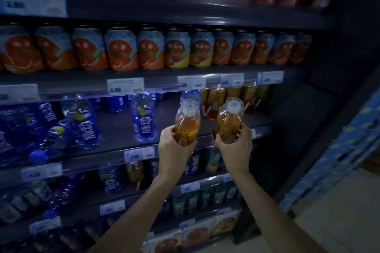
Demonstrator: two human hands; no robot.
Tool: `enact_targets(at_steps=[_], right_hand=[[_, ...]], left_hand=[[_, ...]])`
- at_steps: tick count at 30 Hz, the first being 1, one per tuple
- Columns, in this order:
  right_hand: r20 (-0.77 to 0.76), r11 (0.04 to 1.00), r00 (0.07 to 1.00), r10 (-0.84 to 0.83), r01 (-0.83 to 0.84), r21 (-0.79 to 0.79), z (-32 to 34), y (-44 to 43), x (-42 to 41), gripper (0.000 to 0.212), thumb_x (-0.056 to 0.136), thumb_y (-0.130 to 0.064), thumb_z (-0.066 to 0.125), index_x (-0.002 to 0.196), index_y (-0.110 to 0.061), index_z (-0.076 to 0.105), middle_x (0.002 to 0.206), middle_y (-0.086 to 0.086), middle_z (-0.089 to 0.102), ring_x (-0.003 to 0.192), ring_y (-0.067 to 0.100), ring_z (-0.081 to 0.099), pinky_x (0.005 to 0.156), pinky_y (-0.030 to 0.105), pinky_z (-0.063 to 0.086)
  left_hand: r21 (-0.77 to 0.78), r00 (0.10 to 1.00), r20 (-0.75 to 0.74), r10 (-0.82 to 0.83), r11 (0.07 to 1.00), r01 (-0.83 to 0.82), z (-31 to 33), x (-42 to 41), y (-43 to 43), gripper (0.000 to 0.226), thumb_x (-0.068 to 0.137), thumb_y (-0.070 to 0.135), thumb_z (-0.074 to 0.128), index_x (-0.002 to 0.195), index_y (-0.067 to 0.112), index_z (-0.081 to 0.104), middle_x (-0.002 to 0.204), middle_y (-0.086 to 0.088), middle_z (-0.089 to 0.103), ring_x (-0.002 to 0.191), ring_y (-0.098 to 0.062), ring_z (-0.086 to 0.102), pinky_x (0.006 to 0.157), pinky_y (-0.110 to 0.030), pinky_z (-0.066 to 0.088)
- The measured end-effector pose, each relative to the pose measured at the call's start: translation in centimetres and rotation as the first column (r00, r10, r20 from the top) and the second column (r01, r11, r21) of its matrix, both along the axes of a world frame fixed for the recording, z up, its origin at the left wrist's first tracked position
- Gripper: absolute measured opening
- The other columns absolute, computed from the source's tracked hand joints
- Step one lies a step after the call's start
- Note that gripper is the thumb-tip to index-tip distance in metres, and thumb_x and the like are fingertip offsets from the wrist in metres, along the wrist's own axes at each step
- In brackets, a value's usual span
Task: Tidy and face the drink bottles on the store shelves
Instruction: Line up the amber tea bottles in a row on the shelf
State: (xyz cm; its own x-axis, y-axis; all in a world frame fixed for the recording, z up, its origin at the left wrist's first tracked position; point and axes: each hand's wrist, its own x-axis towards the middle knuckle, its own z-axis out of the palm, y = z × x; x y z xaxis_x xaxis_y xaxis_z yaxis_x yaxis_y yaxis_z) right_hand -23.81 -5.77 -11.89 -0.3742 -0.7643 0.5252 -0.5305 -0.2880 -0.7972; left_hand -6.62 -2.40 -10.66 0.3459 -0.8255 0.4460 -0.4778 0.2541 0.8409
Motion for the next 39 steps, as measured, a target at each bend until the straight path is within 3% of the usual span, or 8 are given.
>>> enact_targets(at_steps=[3,7,15,22,25,28,35,39], right_hand=[[0.017,1.000,1.000,0.011,-0.011,0.001,-0.2,-1.5,-4.0,0.063,0.067,-0.032,0.079,0.122,-0.021,0.049,0.112,-0.004,0.049,0.104,0.012,0.054,0.089,0.031,0.049],[0.063,0.999,0.997,0.040,-0.042,0.032,-0.5,-3.9,-8.5,0.066,0.066,-0.027,0.081,0.124,-0.018,0.050,0.116,0.000,0.051,0.108,0.018,0.056,0.093,0.042,0.050],[0.109,0.996,0.991,0.074,-0.079,0.041,-0.3,-8.6,-13.7,0.066,0.064,-0.036,0.074,0.122,-0.020,0.048,0.117,0.002,0.053,0.108,0.018,0.058,0.092,0.045,0.051],[0.056,0.998,0.997,0.048,-0.049,0.030,-0.3,-11.8,-15.5,0.066,0.067,-0.028,0.079,0.124,-0.011,0.051,0.117,0.001,0.051,0.106,0.014,0.054,0.091,0.034,0.048],[0.057,0.998,0.997,0.047,-0.049,0.029,-0.3,-12.7,-15.9,0.065,0.068,-0.024,0.081,0.124,-0.007,0.052,0.116,0.004,0.052,0.106,0.015,0.054,0.089,0.029,0.045],[0.067,0.998,0.997,0.050,-0.052,0.039,-0.2,-13.7,-16.4,0.062,0.069,-0.026,0.079,0.123,-0.008,0.053,0.114,0.001,0.051,0.103,0.011,0.053,0.087,0.025,0.043],[0.039,0.991,0.997,0.068,-0.073,0.116,0.7,-16.2,-17.8,0.060,0.068,-0.029,0.078,0.121,-0.011,0.056,0.112,0.003,0.057,0.106,0.017,0.056,0.089,0.031,0.047],[0.028,0.981,0.994,0.102,-0.105,0.163,0.2,-17.1,-18.6,0.058,0.069,-0.029,0.079,0.119,-0.011,0.056,0.112,0.006,0.059,0.105,0.021,0.058,0.089,0.037,0.050]], left_hand=[[0.015,1.000,-0.021,0.016,1.000,-0.016,-0.1,-4.5,-1.6,0.062,0.064,0.026,0.088,0.113,0.019,0.051,0.106,0.004,0.054,0.095,-0.006,0.051,0.078,-0.019,0.042],[0.036,0.999,-0.045,0.015,0.999,-0.014,-0.3,-9.7,-4.0,0.063,0.064,0.028,0.088,0.114,0.022,0.050,0.106,0.007,0.053,0.095,-0.002,0.049,0.074,-0.008,0.038],[0.059,0.992,-0.065,0.111,0.992,-0.108,-1.2,-15.7,-8.3,0.062,0.064,0.028,0.088,0.109,0.028,0.046,0.105,0.006,0.053,0.091,0.007,0.042,0.071,0.004,0.033],[0.021,0.992,-0.061,0.111,0.994,-0.110,-1.2,-17.5,-11.6,0.062,0.065,0.022,0.087,0.106,0.032,0.042,0.108,0.005,0.052,0.093,0.007,0.043,0.075,0.004,0.032],[0.032,0.992,-0.073,0.101,0.995,-0.099,-0.8,-18.2,-12.9,0.060,0.065,0.023,0.086,0.108,0.029,0.045,0.109,0.005,0.051,0.094,0.005,0.044,0.075,-0.002,0.036],[0.043,0.991,-0.104,0.086,0.996,-0.082,-0.5,-19.2,-14.1,0.059,0.066,0.025,0.085,0.110,0.027,0.046,0.109,0.006,0.052,0.098,-0.004,0.050,0.080,-0.017,0.043],[0.111,0.986,-0.138,0.095,0.991,-0.080,-0.6,-21.8,-16.3,0.056,0.070,0.027,0.082,0.114,0.022,0.047,0.107,0.009,0.048,0.098,-0.006,0.049,0.085,-0.028,0.048],[0.161,0.982,-0.149,0.114,0.983,-0.090,-0.8,-22.5,-17.5,0.066,0.071,0.034,0.081,0.125,0.019,0.044,0.115,0.006,0.048,0.106,-0.011,0.049,0.090,-0.030,0.048]])
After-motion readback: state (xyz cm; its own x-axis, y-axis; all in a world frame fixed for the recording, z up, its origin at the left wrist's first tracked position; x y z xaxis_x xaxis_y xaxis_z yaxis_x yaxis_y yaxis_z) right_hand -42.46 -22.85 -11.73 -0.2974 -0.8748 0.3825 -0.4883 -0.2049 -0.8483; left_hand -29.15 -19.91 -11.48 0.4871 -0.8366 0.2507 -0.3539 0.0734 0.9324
